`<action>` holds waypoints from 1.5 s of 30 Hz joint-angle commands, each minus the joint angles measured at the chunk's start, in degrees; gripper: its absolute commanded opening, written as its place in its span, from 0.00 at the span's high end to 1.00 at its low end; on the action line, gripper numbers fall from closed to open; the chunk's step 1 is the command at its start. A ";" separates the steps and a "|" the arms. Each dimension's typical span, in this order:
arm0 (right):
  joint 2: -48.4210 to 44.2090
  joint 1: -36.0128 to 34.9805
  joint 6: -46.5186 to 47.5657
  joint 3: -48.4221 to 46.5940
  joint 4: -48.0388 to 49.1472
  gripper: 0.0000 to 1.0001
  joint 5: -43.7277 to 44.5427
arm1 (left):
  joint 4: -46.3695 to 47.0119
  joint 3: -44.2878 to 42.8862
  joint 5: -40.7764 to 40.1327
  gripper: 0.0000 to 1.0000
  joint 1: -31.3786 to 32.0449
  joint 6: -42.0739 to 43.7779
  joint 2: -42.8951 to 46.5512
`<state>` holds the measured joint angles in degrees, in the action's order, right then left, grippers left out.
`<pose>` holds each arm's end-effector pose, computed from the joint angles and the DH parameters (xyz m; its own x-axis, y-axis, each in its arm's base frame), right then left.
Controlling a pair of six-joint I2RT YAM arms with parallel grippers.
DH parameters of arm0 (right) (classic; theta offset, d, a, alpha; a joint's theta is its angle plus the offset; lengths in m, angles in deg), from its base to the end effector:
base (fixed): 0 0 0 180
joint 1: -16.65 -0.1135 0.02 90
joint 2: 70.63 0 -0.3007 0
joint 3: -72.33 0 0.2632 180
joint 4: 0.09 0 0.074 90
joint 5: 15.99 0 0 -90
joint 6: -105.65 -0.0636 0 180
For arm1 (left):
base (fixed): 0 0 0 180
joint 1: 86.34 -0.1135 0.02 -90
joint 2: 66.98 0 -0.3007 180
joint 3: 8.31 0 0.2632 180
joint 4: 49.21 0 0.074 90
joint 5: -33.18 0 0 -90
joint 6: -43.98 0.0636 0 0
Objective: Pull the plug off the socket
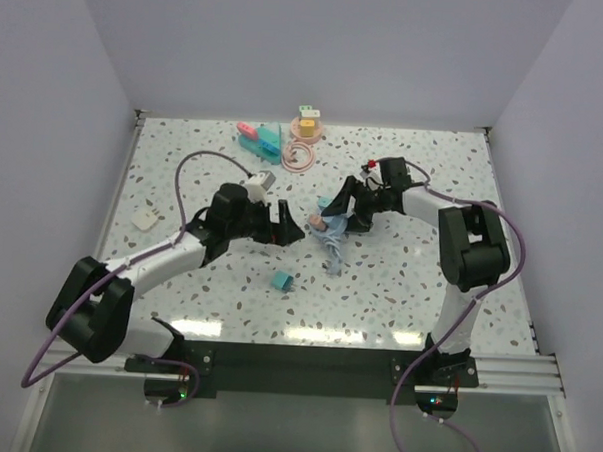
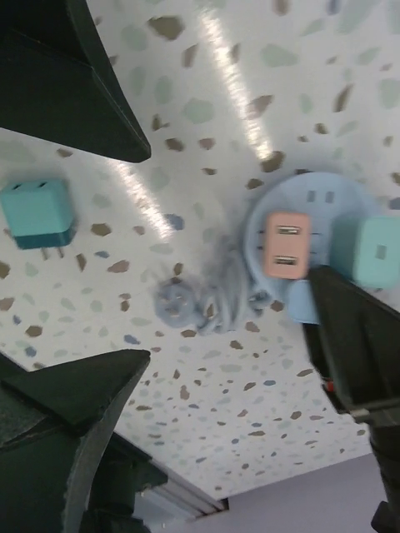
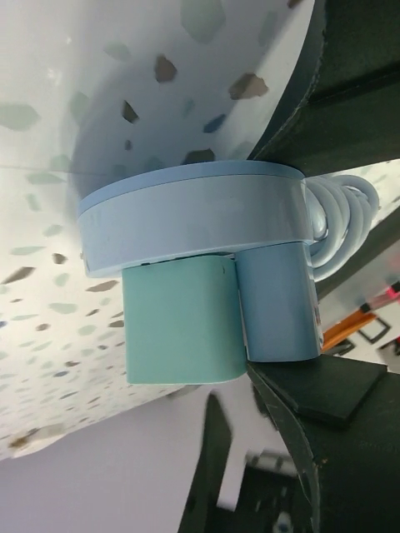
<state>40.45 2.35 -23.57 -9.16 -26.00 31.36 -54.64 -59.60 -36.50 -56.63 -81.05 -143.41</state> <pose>0.4016 0.1468 0.1646 -0.9687 0.2330 -0.0858 0.0761 0.6074 0.7907 0.2520 -0.1692 0.2260 -0.7776 -0.1761 -0.6037 0.3397 0.6903 -0.6388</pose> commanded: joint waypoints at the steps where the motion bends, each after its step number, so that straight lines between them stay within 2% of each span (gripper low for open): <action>1: 0.97 -1.95 9.33 -1.29 -17.47 1.00 2.14 | -10.27 -10.22 0.33 0.00 0.34 20.49 -5.22; 6: 2.38 -2.31 15.48 -2.70 -25.14 1.00 0.21 | -13.81 -13.83 6.56 0.00 0.78 37.88 -8.65; 14: 4.57 -3.27 19.53 -5.24 -30.77 1.00 -4.18 | -14.87 -13.49 11.68 0.00 4.20 50.04 -8.22; 21: 8.26 -5.12 23.31 -8.15 -35.17 1.00 -7.53 | -14.87 -13.22 10.11 0.02 9.83 54.97 -7.60; 26: 8.88 -6.87 24.54 -9.12 -36.40 1.00 -7.88 | -14.08 -12.78 8.77 0.04 10.27 56.56 -7.95; 29: 9.06 -7.23 24.63 -9.03 -36.40 1.00 -8.76 | -14.52 -13.39 8.51 0.12 11.15 56.91 -9.70; 31: 9.23 -7.32 24.81 -9.20 -36.40 1.00 -9.46 | -14.69 -13.66 9.39 0.23 11.86 56.73 -10.41; 33: 9.23 -7.49 24.81 -9.12 -36.40 1.00 -9.73 | -15.13 -14.36 10.44 0.28 12.73 56.38 -11.64; 37: 9.85 -7.58 24.72 -9.38 -36.31 1.00 -10.08 | -17.41 -15.42 12.64 0.34 14.05 56.21 -12.70; 45: 10.90 -7.49 24.37 -9.47 -35.87 1.00 -10.61 | -17.07 -12.52 15.28 0.32 15.28 54.80 -12.26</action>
<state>49.37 -4.27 1.87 -17.78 -60.58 16.14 -68.93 -74.29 -26.36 -43.45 -25.40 -154.40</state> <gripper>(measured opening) 0.747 0.674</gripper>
